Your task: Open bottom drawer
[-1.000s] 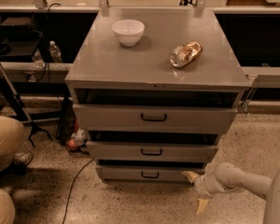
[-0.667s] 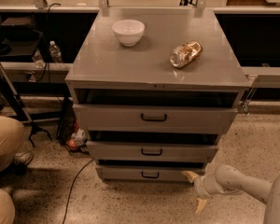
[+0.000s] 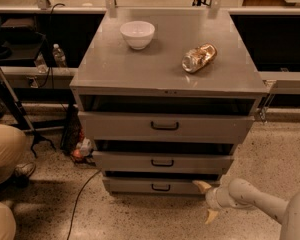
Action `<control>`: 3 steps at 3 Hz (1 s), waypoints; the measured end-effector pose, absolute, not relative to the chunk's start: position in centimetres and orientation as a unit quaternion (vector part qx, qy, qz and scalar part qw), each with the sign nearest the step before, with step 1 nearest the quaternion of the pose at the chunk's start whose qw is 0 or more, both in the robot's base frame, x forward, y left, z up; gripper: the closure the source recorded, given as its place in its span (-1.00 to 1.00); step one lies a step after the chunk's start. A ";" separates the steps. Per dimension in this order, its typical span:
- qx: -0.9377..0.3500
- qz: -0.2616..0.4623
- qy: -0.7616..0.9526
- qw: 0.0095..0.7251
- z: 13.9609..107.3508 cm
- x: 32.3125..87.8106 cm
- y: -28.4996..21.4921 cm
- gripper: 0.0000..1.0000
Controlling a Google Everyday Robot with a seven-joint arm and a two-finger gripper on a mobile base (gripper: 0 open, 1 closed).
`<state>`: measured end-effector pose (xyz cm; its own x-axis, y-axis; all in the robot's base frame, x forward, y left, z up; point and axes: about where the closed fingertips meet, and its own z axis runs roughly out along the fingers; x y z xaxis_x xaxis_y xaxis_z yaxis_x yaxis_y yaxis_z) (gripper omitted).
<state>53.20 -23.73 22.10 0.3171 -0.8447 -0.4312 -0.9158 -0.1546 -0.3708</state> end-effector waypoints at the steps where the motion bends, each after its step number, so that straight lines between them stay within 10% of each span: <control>1: -0.758 0.051 0.573 0.306 21.0 54.8 -23.0 -1.00; 3: -0.753 0.029 0.575 0.317 18.9 58.3 -22.7 -1.00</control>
Offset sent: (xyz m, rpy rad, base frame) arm 0.0585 0.0102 -0.0368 0.0018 -0.0986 -0.0131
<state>58.32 -22.75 18.85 0.3360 -0.8489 -0.4080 -0.8852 -0.1367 -0.4446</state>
